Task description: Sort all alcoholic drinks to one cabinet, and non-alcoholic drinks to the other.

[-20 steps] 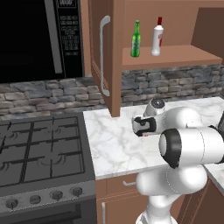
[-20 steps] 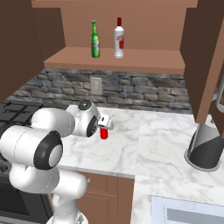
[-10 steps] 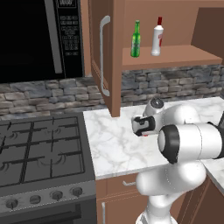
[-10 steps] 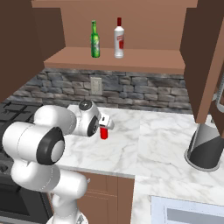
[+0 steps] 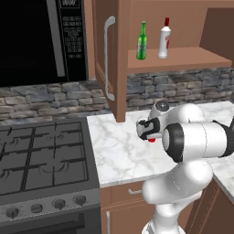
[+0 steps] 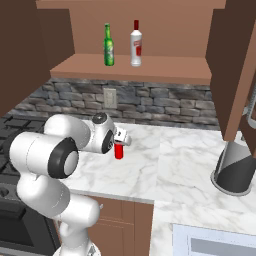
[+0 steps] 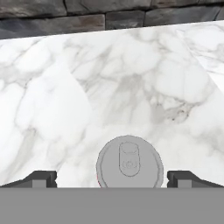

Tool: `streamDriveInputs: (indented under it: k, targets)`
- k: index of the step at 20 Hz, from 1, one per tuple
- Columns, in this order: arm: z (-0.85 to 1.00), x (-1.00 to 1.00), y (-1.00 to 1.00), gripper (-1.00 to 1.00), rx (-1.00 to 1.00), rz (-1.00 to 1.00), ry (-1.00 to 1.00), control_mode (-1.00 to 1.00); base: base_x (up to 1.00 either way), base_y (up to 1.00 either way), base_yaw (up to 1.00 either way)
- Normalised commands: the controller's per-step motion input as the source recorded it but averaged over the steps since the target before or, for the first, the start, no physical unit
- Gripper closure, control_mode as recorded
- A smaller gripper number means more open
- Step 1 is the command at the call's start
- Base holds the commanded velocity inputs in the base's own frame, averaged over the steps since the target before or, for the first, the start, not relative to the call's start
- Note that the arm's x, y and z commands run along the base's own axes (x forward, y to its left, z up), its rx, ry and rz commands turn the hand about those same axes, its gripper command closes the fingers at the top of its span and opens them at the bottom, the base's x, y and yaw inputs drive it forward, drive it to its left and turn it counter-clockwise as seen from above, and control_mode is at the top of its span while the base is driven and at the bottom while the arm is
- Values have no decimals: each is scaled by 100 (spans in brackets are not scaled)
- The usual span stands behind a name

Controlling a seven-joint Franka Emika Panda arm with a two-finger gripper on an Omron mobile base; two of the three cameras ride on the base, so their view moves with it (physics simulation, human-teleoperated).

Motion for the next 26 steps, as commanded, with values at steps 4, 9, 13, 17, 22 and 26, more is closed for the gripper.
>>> streamDriveInputs:
  k: [4, 9, 13, 17, 22, 26]
  targets:
    - [-9, 14, 0, -100, 0, 0, 0, -100, 0, 0, 0]
    - [-9, 11, 0, -100, 0, 0, 0, -100, 0, 0, 0]
    - [-8, 9, 0, -100, 0, 0, 0, -100, 0, 0, 0]
    - [-7, 8, 0, -100, 0, 0, 0, -100, 0, 0, 0]
    - [-6, 5, 0, 100, 0, 0, 0, -100, 0, 0, 0]
    - [-5, 1, 0, 100, 0, 0, 0, -100, 0, 0, 0]
